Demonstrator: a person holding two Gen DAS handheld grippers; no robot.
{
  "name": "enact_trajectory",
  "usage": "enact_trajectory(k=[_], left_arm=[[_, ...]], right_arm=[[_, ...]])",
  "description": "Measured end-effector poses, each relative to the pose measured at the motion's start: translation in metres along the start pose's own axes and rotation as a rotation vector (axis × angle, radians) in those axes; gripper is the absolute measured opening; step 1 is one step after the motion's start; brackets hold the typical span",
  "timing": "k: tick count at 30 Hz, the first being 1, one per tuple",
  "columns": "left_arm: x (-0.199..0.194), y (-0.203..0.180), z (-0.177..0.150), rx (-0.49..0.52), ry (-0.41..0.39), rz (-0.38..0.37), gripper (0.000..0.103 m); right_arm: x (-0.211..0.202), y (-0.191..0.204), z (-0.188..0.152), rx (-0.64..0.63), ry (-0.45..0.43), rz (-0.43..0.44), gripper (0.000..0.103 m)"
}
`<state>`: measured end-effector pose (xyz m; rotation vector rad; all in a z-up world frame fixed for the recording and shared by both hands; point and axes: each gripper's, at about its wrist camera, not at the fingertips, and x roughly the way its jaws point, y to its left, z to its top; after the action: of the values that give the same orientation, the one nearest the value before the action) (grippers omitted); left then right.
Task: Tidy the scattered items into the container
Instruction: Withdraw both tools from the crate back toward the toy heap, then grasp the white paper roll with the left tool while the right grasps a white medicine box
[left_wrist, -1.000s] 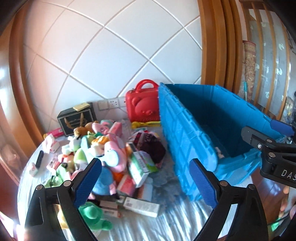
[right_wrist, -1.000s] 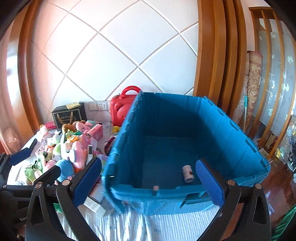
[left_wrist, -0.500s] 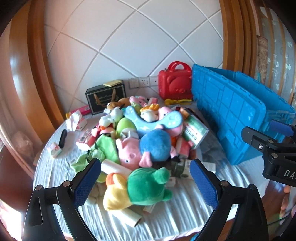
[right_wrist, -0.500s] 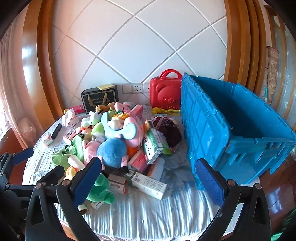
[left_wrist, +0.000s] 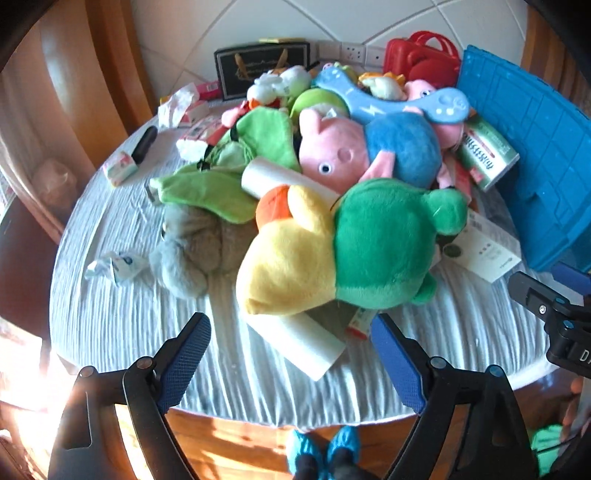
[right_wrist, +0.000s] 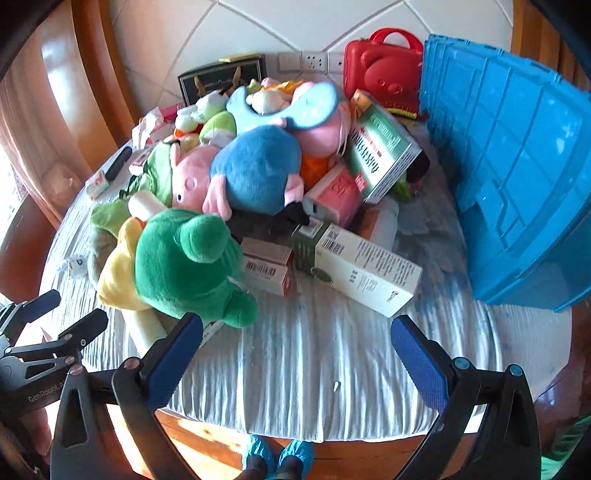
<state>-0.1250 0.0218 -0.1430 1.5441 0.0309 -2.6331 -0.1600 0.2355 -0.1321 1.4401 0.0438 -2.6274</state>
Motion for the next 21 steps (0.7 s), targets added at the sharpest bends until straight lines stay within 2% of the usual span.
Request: enact_trajectory(k=[4, 9, 15, 21], left_arm=[[0.027, -0.001, -0.014, -0.051, 0.078, 0.011, 0.086], [0.044, -0.007, -0.022, -0.123, 0.123, 0.017, 0.085], [0.047, -0.016, -0.024, -0.207, 0.119, 0.073, 0.084], [0.055, -0.030, -0.023, -0.365, 0.112, 0.169, 0.084]], right_arm=[[0.030, 0.000, -0.009, -0.027, 0.076, 0.012, 0.103], [0.042, -0.015, -0.013, -0.058, 0.098, -0.011, 0.103], [0.038, -0.051, 0.008, -0.120, 0.048, -0.019, 0.103], [0.069, -0.080, 0.041, -0.242, 0.077, 0.034, 0.103]])
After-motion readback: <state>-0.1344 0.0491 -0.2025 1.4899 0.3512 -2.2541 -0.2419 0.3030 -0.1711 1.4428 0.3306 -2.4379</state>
